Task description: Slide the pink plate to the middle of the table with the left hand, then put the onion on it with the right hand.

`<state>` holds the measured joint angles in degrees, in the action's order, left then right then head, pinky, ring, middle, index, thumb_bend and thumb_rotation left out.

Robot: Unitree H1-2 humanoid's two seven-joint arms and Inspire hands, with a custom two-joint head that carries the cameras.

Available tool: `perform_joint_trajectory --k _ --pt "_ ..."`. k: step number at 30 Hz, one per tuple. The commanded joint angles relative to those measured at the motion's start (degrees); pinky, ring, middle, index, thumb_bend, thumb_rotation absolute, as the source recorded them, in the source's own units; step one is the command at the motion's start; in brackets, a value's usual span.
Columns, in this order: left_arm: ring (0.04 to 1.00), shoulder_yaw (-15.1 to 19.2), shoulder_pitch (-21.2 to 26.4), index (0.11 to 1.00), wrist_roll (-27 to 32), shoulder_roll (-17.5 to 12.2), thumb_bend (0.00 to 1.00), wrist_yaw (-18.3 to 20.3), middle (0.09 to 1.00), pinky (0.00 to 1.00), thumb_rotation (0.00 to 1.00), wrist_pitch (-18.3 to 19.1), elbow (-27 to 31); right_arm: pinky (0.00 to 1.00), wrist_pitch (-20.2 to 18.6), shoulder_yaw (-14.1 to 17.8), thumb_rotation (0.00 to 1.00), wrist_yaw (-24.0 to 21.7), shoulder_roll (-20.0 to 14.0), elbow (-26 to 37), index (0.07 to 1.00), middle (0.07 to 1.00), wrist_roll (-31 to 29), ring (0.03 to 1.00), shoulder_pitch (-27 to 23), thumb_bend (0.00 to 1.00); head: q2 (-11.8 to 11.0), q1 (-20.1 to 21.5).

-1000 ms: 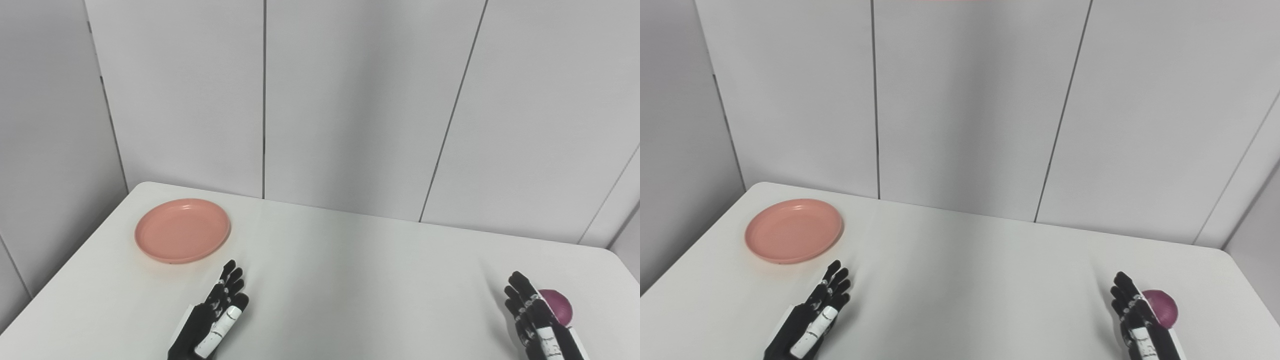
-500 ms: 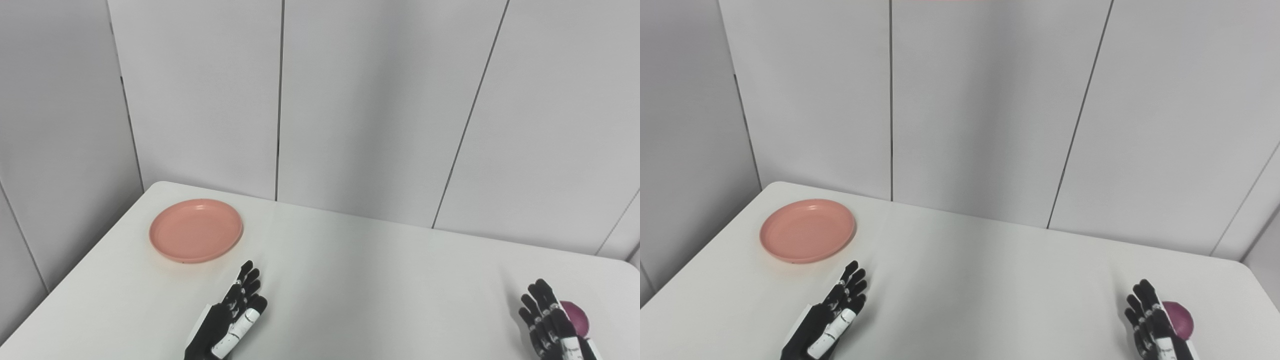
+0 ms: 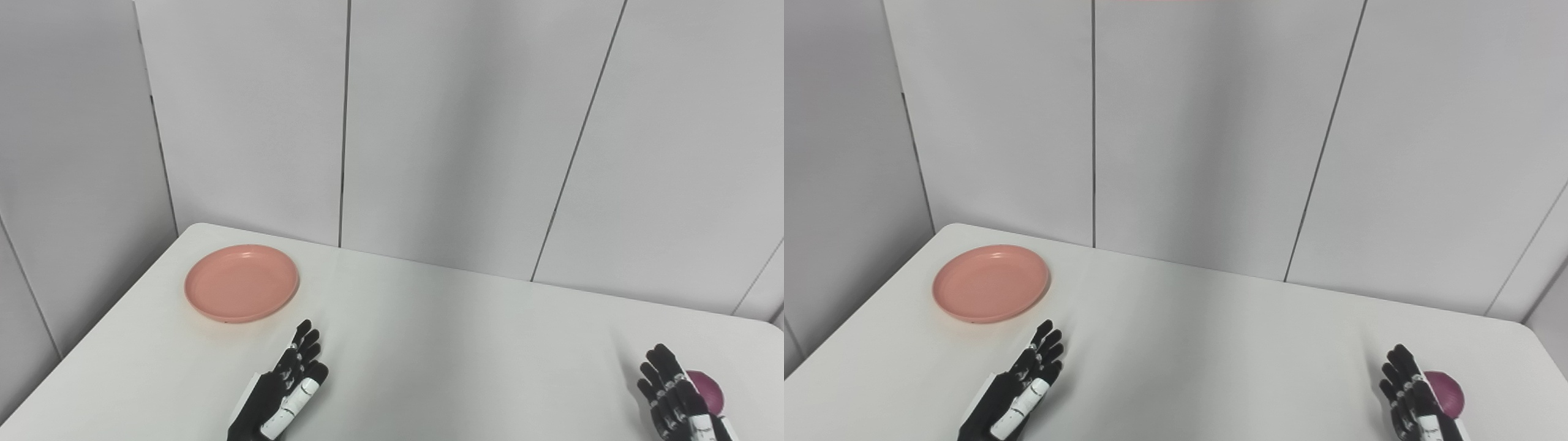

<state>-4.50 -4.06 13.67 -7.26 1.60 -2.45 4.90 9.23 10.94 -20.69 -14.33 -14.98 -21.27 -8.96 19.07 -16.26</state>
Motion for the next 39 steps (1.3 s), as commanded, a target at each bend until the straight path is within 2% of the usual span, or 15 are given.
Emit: perform_joint_trajectory --k 1,13,21,25,32,35,39 --pt "1.000 -0.5 -4.4 1.000 0.7 5.8 0.75 -0.1 1.000 1.00 0.61 -1.9 -2.9 1.00 1.6 -0.4 0.81 -1.2 1.7 -7.7 0.968 0.961 -0.1 0.995 7.0 0.79 0.1 0.0" --pt "1.000 -0.2 -4.4 1.000 0.8 5.5 0.76 0.1 1.000 1.00 0.61 -2.5 -3.4 1.00 -1.2 -0.6 0.81 -0.2 2.1 -4.9 0.967 0.973 -0.6 1.000 8.8 0.77 0.1 0.3" --pt "1.000 -0.3 -3.6 1.000 1.1 6.1 0.74 0.2 1.000 1.00 0.60 -3.0 -5.0 1.00 -0.3 0.1 0.80 -0.8 2.0 -7.4 0.998 0.995 -1.7 1.000 8.2 0.76 -1.6 -5.0" --pt "1.000 -0.5 -3.2 1.000 1.3 6.6 0.72 -0.5 1.000 1.00 0.55 -2.7 -5.1 1.00 -3.2 0.9 0.81 0.5 2.1 -5.9 1.000 1.000 -2.5 1.000 8.9 0.73 -2.2 -7.8" --pt "1.000 -0.7 -1.8 1.000 1.1 6.0 0.72 -1.3 1.000 1.00 0.53 -1.9 -2.6 1.00 -4.5 1.6 0.80 0.2 1.8 -5.3 1.000 1.000 -4.1 1.000 9.7 0.75 -2.1 -8.6" --pt "1.000 -0.5 -0.7 1.000 1.1 5.7 0.72 -1.4 1.000 1.00 0.54 -2.0 -1.6 1.00 -4.4 1.5 0.82 0.5 1.7 -5.2 1.000 1.000 -3.6 1.000 9.7 0.73 -2.2 -9.1" --pt "1.000 -0.2 1.8 1.000 0.5 5.0 0.77 -1.8 1.000 1.00 0.58 -1.5 -0.5 1.00 -4.4 1.6 0.83 0.4 1.8 -5.5 1.000 1.000 -3.6 1.000 9.6 0.70 -2.4 -9.5"
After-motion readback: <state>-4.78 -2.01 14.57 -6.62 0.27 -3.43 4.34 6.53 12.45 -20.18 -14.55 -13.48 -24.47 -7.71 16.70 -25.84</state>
